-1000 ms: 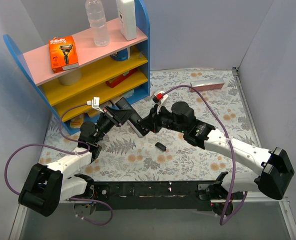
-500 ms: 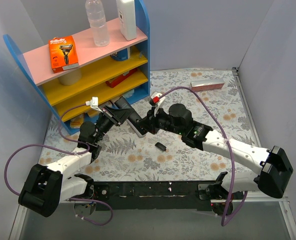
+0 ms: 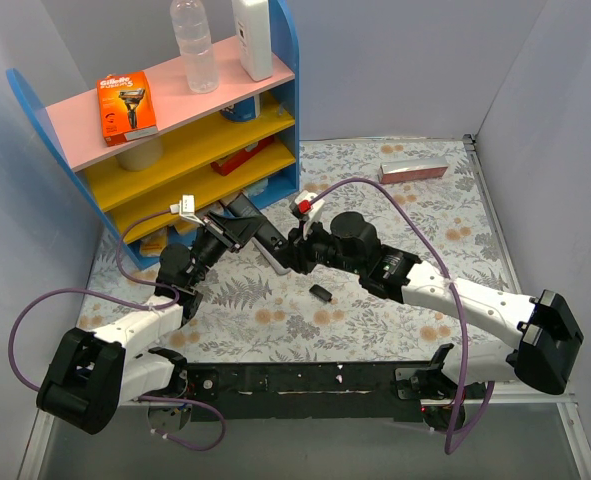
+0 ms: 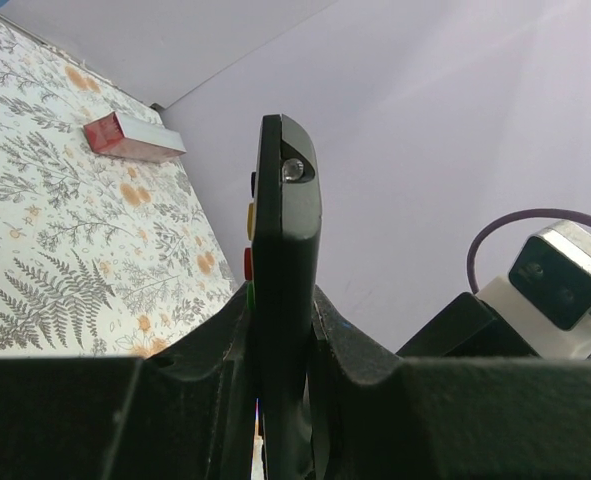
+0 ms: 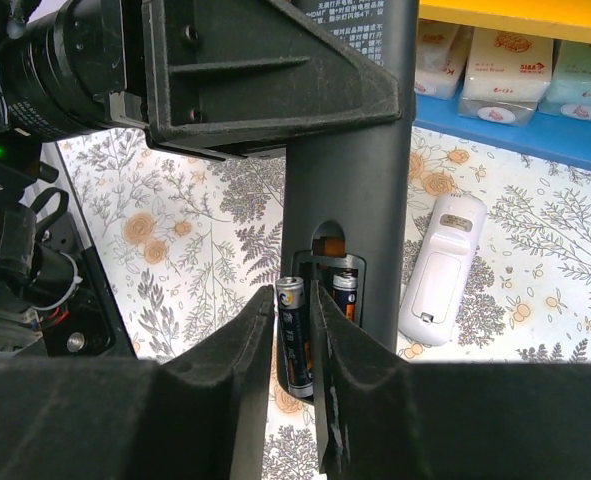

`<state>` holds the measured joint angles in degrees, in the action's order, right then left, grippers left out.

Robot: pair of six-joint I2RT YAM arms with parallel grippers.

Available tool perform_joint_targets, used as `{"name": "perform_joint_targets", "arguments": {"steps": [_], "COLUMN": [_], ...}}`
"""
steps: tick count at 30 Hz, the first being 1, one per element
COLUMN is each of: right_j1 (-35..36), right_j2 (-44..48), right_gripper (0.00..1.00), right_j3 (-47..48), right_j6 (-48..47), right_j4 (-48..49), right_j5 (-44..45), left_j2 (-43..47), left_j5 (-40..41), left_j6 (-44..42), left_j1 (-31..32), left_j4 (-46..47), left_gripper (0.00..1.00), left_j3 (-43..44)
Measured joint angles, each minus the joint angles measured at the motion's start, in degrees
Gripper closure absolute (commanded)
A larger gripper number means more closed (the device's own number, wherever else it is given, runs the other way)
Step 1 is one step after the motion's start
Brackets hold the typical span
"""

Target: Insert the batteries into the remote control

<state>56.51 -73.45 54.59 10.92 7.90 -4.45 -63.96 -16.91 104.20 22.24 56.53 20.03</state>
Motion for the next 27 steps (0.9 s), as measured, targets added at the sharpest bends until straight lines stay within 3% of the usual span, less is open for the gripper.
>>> {"name": "perform_joint_targets", "arguments": {"steps": [6,11,12,27], "right_j1": [0.3,0.6,0.6,0.6], "right_j2": [0.0,0.0,0.0,0.0], "right_gripper": [0.71,0.95,0.96,0.96], "right_j3": [0.0,0.0,-0.1,-1.2], "right_j6": [-0.5,-0.6,-0.5,-0.6], "right_j4": [-0.4,-0.5,-0.4,6.0], "right_j5": [0.3,1.3,1.5,2.3], "left_j2": [0.0,0.1,0.2,0.7], "left_j5": [0.3,0.8,0.9,1.3], "left_j6": [0.7,1.8,2.1,9.6], "left_j1": [0.0,0.0,0.0,1.6], "left_j4": [0.0,-0.6,-1.0,-3.8], "left_gripper": [1.0,1.0,1.0,1.0], "left_j3": [-0.7,-0.9,-0.9,-4.7]}}
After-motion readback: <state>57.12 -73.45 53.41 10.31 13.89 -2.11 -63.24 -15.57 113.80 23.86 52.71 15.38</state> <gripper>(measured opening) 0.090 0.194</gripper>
